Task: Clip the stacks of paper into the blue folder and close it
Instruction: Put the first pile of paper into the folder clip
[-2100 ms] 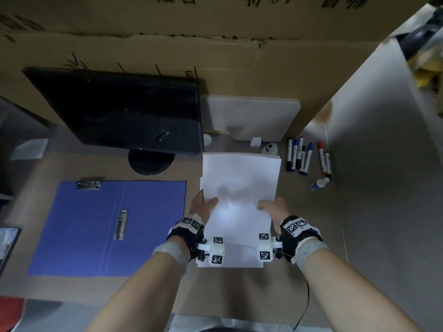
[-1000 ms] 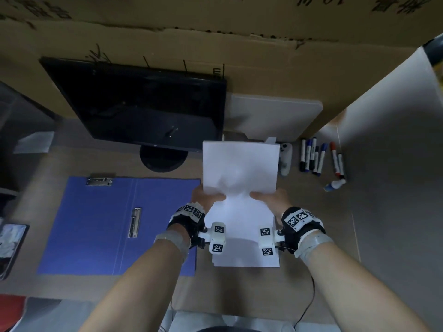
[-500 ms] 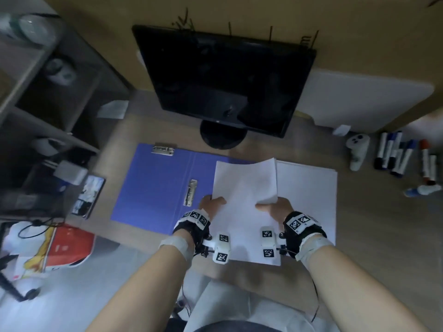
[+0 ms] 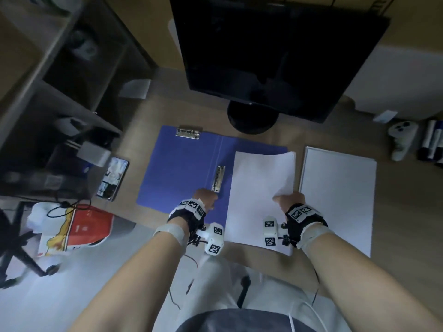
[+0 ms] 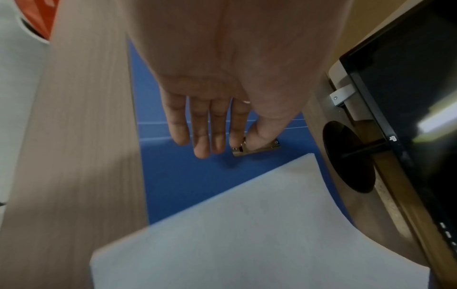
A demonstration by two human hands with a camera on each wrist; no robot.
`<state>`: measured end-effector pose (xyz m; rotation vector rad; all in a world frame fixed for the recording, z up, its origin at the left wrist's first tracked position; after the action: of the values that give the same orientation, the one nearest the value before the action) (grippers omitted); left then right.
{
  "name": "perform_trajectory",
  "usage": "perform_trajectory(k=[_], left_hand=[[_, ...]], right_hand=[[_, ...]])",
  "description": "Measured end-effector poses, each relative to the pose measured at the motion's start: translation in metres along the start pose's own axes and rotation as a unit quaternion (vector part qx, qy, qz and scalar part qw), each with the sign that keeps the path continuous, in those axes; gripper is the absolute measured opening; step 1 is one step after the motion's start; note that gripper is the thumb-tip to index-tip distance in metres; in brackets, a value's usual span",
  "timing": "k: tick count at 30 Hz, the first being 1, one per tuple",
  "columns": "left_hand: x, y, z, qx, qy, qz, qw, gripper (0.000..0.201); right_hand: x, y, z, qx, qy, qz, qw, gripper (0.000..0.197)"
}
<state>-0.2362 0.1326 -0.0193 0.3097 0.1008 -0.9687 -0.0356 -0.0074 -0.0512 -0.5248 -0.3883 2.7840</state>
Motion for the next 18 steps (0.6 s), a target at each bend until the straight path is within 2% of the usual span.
perform_trajectory(k=[1,2,3,5,6,7,9,12,14,18], left_hand=[[-0.012,0.004,-0.005,-0.004,-0.018,-0.078,0.997,0.023],[-0.021,0.005,-0.009,0.023,-0.039,-0.154,0.987,0.026],[-0.029,0.003,-0.018,0.032,-0.041,-0.172,0.984,0.031],[-0.042,0.003,-0.027,0.034,-0.032,-0.118,0.992,0.034],[-0.045,0.0,-0.036,0.059,-0.021,-0.172,0.983,0.029],[-0.048,0.002,-0.042,0.07,-0.017,-0.182,0.981,0.023],[-0.051,0.007,-0.047,0.067,-0.039,-0.227,0.971,0.028],[-0.054,0.017,-0.052,0.098,-0.073,-0.299,0.946,0.033],[-0.056,0.018,-0.056,0.095,-0.071,-0.321,0.94,0.029],[-0.055,0.017,-0.07,0.099,-0.058,-0.335,0.935,0.037]], right_hand=[[0.003,-0.002,0.001,0.012,0.01,0.005,1.0,0.058],[0.004,-0.003,0.002,0.021,0.019,0.013,1.0,0.053],[0.007,-0.004,0.003,0.028,0.028,0.017,0.999,0.049],[0.014,-0.005,0.004,0.037,0.049,0.014,0.998,0.045],[0.017,-0.006,0.004,0.045,0.06,0.018,0.997,0.042],[0.021,-0.007,0.005,0.055,0.073,0.019,0.996,0.039],[0.029,-0.008,0.005,0.071,0.099,0.009,0.993,0.037],[0.038,-0.008,0.009,0.08,0.112,-0.006,0.99,0.039],[0.042,-0.007,0.009,0.082,0.117,-0.026,0.989,0.042],[0.045,-0.006,0.007,0.073,0.124,-0.043,0.989,0.036]])
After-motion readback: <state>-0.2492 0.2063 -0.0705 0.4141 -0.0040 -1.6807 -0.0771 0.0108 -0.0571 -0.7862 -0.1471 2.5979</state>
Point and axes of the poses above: each hand's wrist, its own z-axis away from the middle knuckle, its own x-axis out of the palm, y = z × x, the point moved 1 cm from there along -z, towards the middle knuckle, and after that the axes turned 10 degrees about -y, right-handed, at the moved point
